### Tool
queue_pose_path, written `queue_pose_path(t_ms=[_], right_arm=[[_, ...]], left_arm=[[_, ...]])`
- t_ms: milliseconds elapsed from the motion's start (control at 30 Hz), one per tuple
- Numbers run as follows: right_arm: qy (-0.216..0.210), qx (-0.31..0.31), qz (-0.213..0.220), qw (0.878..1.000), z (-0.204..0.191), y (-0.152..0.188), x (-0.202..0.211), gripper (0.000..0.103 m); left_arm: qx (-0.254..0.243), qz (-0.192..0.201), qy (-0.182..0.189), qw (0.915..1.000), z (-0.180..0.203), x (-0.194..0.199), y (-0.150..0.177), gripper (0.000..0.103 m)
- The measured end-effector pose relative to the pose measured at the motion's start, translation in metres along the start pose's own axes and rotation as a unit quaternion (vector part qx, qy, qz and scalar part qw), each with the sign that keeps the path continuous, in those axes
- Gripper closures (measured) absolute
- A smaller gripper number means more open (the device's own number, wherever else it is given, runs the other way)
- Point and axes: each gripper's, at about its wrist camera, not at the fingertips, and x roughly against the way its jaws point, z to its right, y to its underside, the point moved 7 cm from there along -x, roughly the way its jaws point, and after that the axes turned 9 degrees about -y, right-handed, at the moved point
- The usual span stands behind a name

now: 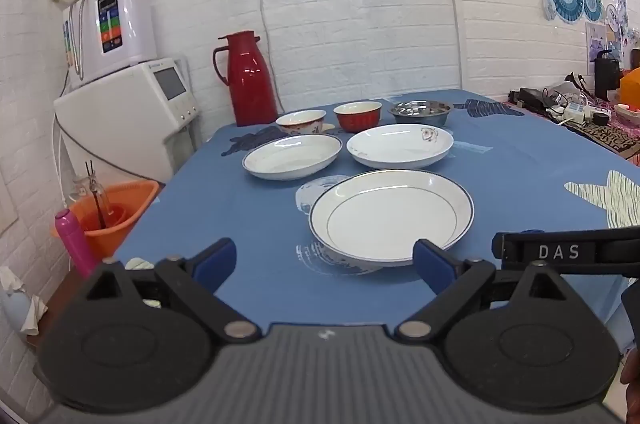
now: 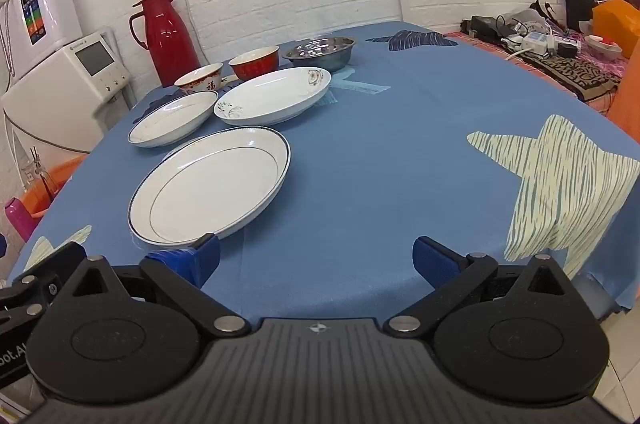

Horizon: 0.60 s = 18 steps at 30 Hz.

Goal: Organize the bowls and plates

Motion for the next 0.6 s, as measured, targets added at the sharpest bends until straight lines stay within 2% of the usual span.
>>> queue_pose_path(t_ms=[67,133,600], right_arm=[[-0.001,0.001,-0.002,1.000,-0.0004,0.0005,-0.0002,0.012],[-0.001,0.002,-0.003,1.000,-0.0016,-0.0024,-0.0007,0.012],[-0.003,0.003,-0.003,1.000,-0.0025,-0.0012,-0.0004,0.012]], left_arm=[[-0.001,-0.011,0.000,0.9999,0.0001,-0.0051,-0.0002,0.009],[-0.003,-0.002,-0.003,1.0000,0.0028,-0.0007,0.0019,0.009],[0.008,-0.013,0.005,0.9999,-0.0009,-0.0048,0.0024,0.009]])
